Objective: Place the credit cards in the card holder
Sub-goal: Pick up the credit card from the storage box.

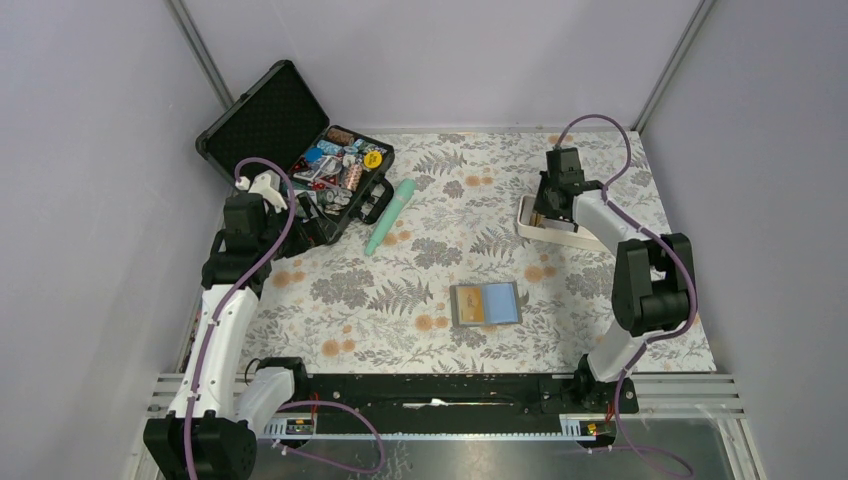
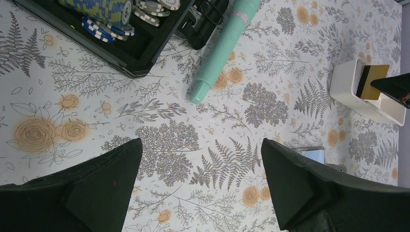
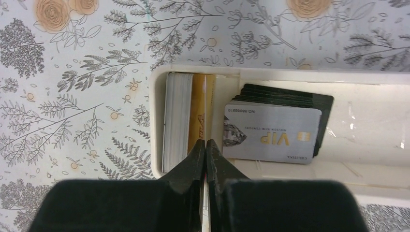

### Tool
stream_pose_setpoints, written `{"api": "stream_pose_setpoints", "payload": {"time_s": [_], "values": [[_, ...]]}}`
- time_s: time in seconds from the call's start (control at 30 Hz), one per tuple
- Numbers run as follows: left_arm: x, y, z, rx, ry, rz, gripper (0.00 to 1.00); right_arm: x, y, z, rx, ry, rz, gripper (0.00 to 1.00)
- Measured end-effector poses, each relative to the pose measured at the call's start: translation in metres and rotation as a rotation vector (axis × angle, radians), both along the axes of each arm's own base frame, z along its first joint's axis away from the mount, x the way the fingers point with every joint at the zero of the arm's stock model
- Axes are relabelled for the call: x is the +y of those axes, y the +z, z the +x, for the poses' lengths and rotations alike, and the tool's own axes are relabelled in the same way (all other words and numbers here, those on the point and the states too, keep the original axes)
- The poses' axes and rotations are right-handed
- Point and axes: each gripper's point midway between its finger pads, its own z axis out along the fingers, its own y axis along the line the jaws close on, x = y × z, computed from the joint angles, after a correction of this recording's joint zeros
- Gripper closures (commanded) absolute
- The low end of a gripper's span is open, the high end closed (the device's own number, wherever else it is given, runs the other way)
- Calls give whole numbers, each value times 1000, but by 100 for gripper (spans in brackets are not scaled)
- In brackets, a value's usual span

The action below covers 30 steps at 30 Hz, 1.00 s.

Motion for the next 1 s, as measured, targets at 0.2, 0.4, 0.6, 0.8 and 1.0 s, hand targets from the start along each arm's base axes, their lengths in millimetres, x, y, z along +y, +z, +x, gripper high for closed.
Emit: {"api": "stream_pose_setpoints", "payload": {"time_s": [0.2,0.4,0.6,0.8,1.0], "values": [[-3,0,0,-8,-12,-9,1,-11,12,-6,-24,-29,-44,100],[-11,-3,-6,-67,-31,-44,1,-18,38,-22,-81,-32,-57,100],[-58,6,-18,-157,-148,-130,1,-8,87,-50,-201,22,21,100],[-132,25,-39,-208,-356,-249,1,36,119,-86,-313,189,265,100],[-191,50,-57,-286,-516,-398,1,98,111,-123,-311,370,579,100]]}}
